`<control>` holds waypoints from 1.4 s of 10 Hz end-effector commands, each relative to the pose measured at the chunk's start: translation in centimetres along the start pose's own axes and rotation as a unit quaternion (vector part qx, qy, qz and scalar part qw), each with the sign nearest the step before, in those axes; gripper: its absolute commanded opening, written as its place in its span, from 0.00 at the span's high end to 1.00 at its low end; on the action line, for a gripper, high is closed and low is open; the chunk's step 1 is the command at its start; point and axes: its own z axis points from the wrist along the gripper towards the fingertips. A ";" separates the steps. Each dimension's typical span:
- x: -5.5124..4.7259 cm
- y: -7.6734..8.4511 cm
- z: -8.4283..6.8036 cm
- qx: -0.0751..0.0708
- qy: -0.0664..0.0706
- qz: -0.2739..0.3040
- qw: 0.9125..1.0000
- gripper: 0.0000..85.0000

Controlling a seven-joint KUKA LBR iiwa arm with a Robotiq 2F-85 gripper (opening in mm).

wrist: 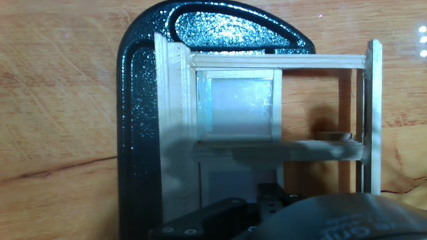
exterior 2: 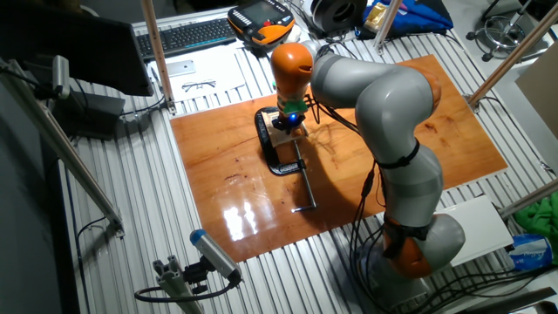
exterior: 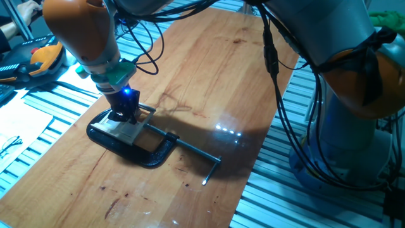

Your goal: Close a sliding window

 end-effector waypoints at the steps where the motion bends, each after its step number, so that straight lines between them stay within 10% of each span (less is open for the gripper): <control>1: 0.0 0.0 0.1 -0.001 0.000 0.000 1.000 1.00; 14: 0.0 -0.1 0.1 0.005 -0.001 -0.004 1.000 1.00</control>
